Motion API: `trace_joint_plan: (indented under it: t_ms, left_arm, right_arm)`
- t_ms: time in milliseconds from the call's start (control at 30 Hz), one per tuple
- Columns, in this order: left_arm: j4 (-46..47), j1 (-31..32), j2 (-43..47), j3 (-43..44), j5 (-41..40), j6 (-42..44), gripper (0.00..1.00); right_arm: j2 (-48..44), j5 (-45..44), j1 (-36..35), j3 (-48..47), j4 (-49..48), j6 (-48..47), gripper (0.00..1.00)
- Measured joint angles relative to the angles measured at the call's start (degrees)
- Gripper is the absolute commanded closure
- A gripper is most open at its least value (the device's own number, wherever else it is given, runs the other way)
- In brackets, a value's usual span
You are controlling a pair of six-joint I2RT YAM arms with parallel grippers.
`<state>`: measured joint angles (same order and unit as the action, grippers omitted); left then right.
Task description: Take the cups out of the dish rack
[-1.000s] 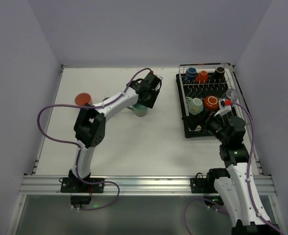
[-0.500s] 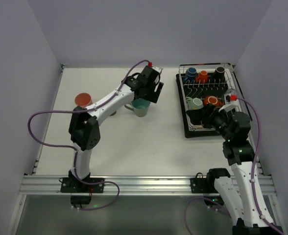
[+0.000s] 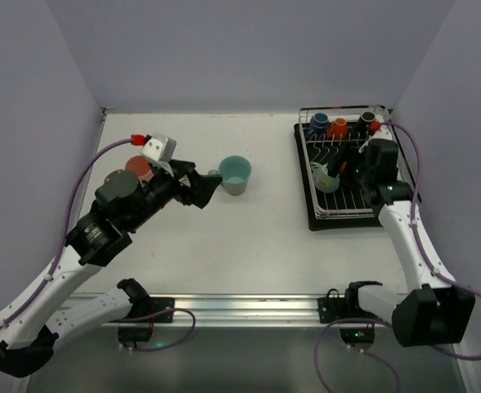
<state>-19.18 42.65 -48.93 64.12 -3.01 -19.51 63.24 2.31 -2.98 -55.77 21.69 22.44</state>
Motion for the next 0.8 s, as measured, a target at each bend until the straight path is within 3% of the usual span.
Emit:
trace_joint_plan:
  t_ms: [233, 533, 800]
  left_arm:
    - [-2.01, -0.15, 3.87, -13.03, -1.25, 1.27, 0.08]
    - [-0.81, -0.15, 4.66, -14.32, -0.35, 4.94, 0.08]
    - [1.40, -0.15, 5.97, -16.52, 1.38, 5.70, 0.08]
  right_arm:
    - [12.37, -1.64, 0.00, -8.26, 5.20, -8.92, 0.26]
    - [20.72, 2.45, 0.00, -16.63, 9.25, -27.23, 0.19]
    - [24.98, 8.28, -0.02, -16.68, 9.81, -32.41, 0.16]
